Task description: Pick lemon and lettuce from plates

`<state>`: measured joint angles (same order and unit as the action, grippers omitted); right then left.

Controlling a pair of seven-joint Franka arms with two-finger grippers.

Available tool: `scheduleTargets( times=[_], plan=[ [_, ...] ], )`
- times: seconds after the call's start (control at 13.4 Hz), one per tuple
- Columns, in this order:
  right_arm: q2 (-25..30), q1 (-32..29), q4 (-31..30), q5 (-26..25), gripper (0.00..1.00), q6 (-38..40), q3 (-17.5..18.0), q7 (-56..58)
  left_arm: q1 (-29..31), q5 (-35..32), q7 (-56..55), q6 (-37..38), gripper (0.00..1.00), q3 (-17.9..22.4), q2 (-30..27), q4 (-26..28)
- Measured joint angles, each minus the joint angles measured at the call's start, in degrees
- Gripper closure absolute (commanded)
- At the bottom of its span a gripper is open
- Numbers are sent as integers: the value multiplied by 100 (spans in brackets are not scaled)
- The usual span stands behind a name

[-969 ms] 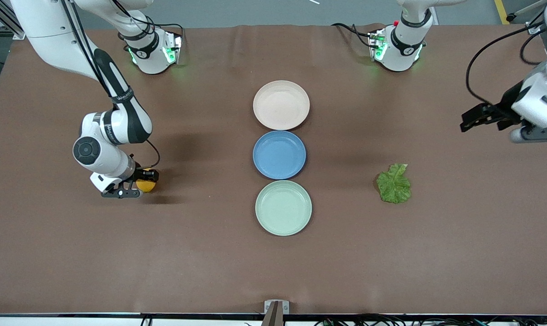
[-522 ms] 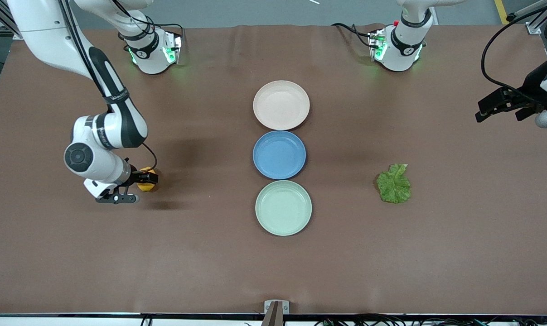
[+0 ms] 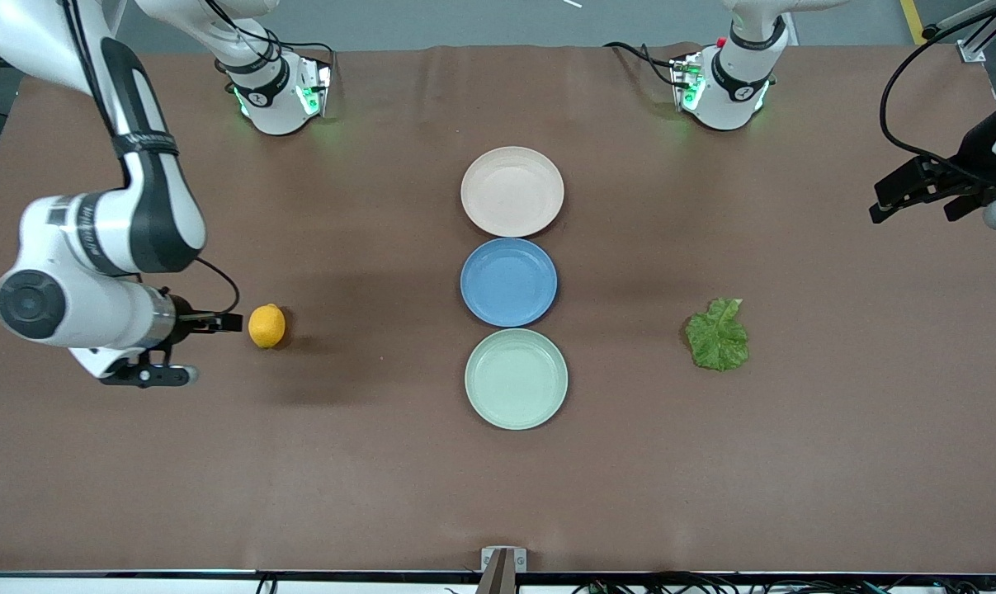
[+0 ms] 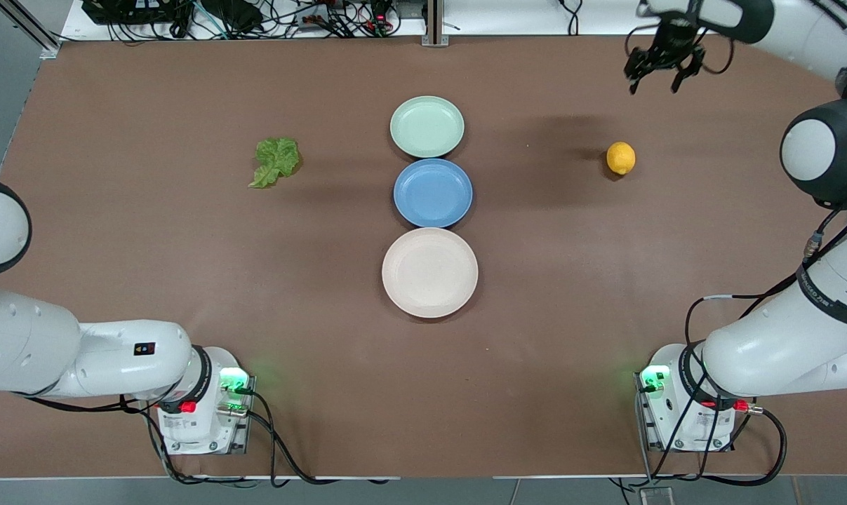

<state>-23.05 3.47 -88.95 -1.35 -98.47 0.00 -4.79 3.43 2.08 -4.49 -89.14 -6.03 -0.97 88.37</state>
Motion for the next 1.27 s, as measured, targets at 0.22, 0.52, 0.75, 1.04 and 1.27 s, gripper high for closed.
scheduleTargets(
  times=[0.22, 0.52, 0.75, 1.04, 1.27],
  plan=[
    [27, -315, 558, 0, 0, 520, -2, 397, 4, 0, 0, 53, 0, 23, 0, -79],
    [23, -452, 886, 2, 0, 689, 12, 489, 9, 0, 0, 58, 0, 24, 10, -83],
    [26, -470, 1230, 2, 0, 876, 18, 489, 8, 0, 0, 58, 0, 24, 24, -84],
    [38, -484, 1337, 17, 0, 1062, 37, 489, -37, 0, 0, 59, 0, 42, 46, -84],
    [223, -488, 1321, 20, 0, 1261, 37, 489, -417, 0, 0, 59, 0, 418, 50, -85]
  ],
)
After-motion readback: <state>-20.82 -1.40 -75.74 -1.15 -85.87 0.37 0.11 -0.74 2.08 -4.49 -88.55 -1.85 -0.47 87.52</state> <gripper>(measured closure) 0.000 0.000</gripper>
